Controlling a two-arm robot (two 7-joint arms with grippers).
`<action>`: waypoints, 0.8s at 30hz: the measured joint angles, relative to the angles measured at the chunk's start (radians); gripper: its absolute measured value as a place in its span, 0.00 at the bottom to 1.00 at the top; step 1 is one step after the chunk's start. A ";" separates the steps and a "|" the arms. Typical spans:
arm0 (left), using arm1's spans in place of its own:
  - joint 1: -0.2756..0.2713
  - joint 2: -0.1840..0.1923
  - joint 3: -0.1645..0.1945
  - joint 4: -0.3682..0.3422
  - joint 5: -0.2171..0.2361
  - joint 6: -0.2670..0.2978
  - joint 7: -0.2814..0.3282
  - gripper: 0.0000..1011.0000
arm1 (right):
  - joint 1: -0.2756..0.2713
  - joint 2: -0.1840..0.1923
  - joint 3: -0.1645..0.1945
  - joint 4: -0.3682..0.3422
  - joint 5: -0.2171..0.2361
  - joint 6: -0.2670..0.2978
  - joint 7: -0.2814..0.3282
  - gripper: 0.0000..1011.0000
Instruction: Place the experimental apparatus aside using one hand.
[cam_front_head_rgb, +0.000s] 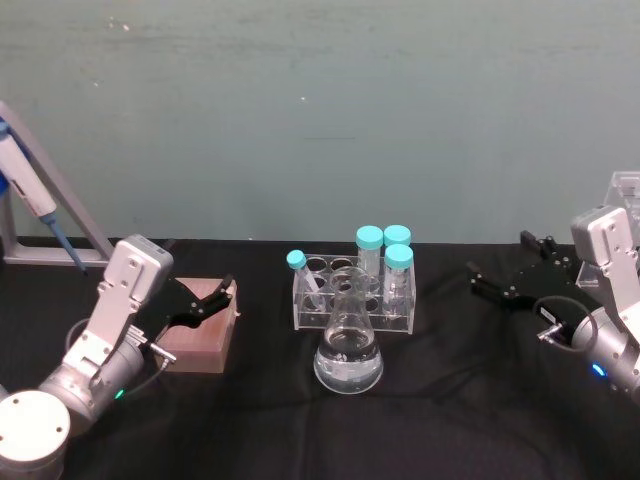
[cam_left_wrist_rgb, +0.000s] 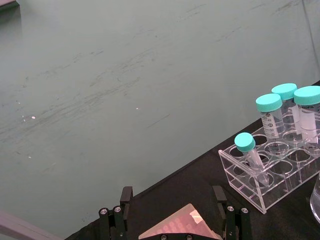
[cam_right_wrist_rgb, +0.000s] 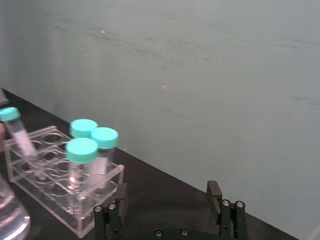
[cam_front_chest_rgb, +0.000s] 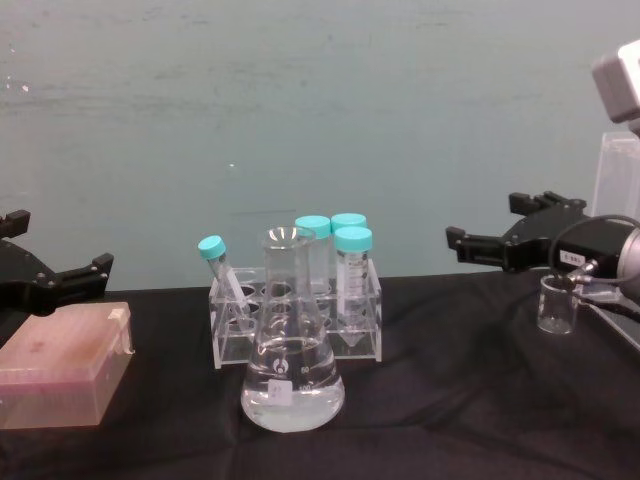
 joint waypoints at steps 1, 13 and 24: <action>0.000 0.000 0.000 0.000 0.000 0.000 0.000 0.99 | -0.002 0.002 -0.002 -0.003 0.007 0.000 0.009 0.99; 0.000 0.000 0.000 0.000 0.000 0.000 0.000 0.99 | -0.013 0.022 -0.041 -0.021 0.089 -0.011 0.123 0.99; 0.000 0.000 0.000 0.000 0.000 0.000 0.000 0.99 | 0.009 0.033 -0.086 0.005 0.132 -0.020 0.197 0.99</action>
